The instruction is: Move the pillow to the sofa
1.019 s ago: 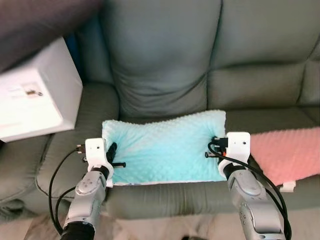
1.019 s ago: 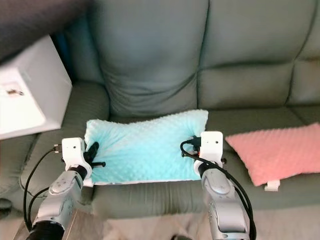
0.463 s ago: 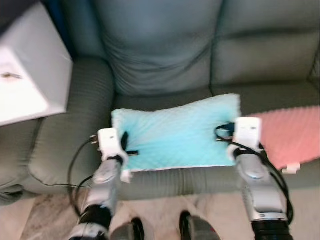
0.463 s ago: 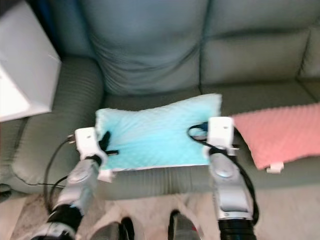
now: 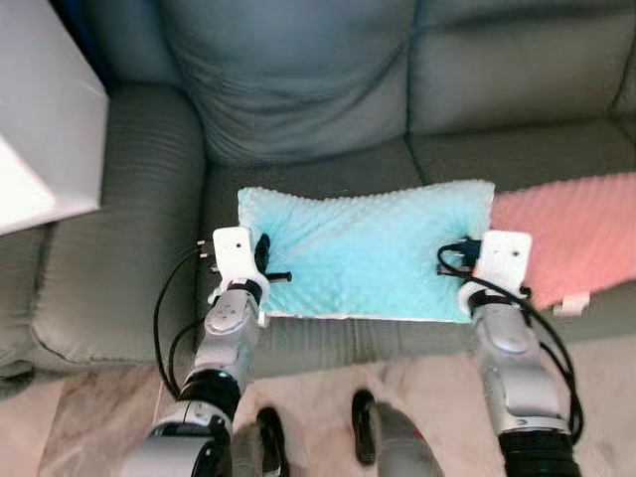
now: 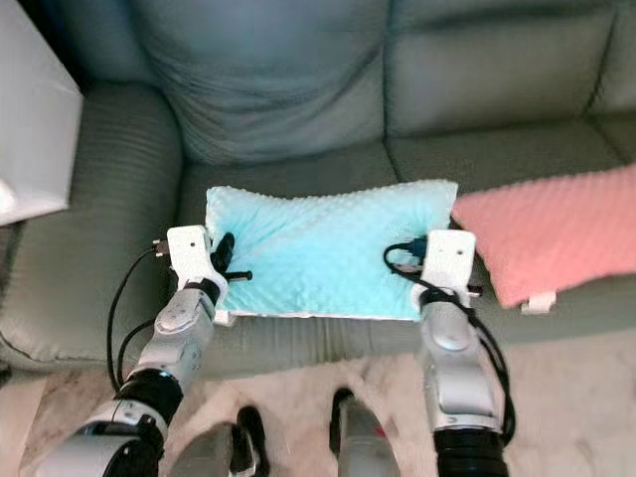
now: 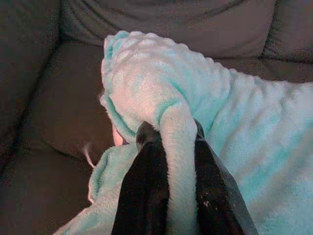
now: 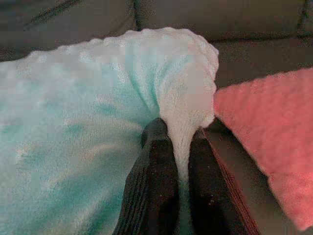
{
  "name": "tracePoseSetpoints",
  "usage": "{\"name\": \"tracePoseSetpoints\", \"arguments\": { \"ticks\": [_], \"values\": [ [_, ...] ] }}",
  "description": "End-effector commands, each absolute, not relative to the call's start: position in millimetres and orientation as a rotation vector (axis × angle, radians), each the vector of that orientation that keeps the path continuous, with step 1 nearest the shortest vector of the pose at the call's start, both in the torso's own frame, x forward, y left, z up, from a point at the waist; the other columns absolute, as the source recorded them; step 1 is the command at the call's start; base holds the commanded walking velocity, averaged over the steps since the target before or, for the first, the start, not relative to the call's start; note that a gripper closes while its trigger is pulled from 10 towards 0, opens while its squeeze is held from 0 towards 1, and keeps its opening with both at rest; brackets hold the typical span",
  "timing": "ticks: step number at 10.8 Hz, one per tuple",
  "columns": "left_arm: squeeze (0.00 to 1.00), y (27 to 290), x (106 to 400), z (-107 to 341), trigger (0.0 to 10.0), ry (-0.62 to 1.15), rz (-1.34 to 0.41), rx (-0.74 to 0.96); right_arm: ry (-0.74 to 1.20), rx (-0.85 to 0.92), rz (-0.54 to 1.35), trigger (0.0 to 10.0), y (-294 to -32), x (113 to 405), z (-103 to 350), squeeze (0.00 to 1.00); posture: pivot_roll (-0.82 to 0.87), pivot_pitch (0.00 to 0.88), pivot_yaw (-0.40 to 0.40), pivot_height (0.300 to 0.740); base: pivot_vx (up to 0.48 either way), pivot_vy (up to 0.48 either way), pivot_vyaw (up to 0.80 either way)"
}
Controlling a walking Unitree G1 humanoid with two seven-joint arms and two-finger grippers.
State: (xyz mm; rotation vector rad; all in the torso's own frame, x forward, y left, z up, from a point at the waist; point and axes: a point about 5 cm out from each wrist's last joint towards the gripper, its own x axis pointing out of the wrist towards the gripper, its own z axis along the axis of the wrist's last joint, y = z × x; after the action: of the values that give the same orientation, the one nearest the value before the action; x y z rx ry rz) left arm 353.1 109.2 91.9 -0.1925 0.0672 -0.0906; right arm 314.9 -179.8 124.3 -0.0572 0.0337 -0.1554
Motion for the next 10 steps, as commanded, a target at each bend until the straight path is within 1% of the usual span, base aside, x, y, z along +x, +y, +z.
{"name": "tracePoseSetpoints", "arguments": {
  "ticks": [1, 3, 4, 6, 8, 10],
  "values": [
    [0.00, 107, 351, 88, 10.0, 0.061, -0.110, -0.194, 0.032, -0.050, -0.143, 10.0, -177, 315, 121, 0.00, -0.29, 0.450, 0.061, 0.740, 0.000, 0.000, 0.00],
    [0.00, 104, 350, 90, 10.0, 0.033, -0.085, -0.143, 0.027, -0.028, -0.148, 10.0, -179, 318, 120, 0.00, -0.29, 0.467, 0.061, 0.740, 0.000, 0.000, 0.00],
    [0.00, 122, 355, 92, 10.0, 0.035, 0.004, -0.078, 0.018, -0.028, -0.141, 10.0, -184, 323, 122, 0.00, -0.29, 0.480, 0.058, 0.740, 0.000, 0.000, 0.00],
    [0.00, 135, 364, 107, 10.0, -0.018, 0.058, -0.137, -0.009, -0.020, -0.126, 10.0, -189, 330, 127, 0.00, -0.28, 0.495, 0.053, 0.740, 0.000, 0.000, 0.00],
    [0.00, 147, 379, 131, 10.0, -0.061, 0.109, -0.156, -0.040, -0.010, -0.113, 10.0, -197, 349, 138, 0.00, -0.29, 0.499, 0.050, 0.740, 0.000, 0.000, 0.00],
    [0.00, 149, 386, 142, 10.0, -0.070, 0.110, -0.170, -0.050, -0.026, -0.126, 10.0, -204, 360, 144, 0.00, -0.28, 0.499, 0.054, 0.740, 0.000, 0.000, 0.00]
  ]
}}
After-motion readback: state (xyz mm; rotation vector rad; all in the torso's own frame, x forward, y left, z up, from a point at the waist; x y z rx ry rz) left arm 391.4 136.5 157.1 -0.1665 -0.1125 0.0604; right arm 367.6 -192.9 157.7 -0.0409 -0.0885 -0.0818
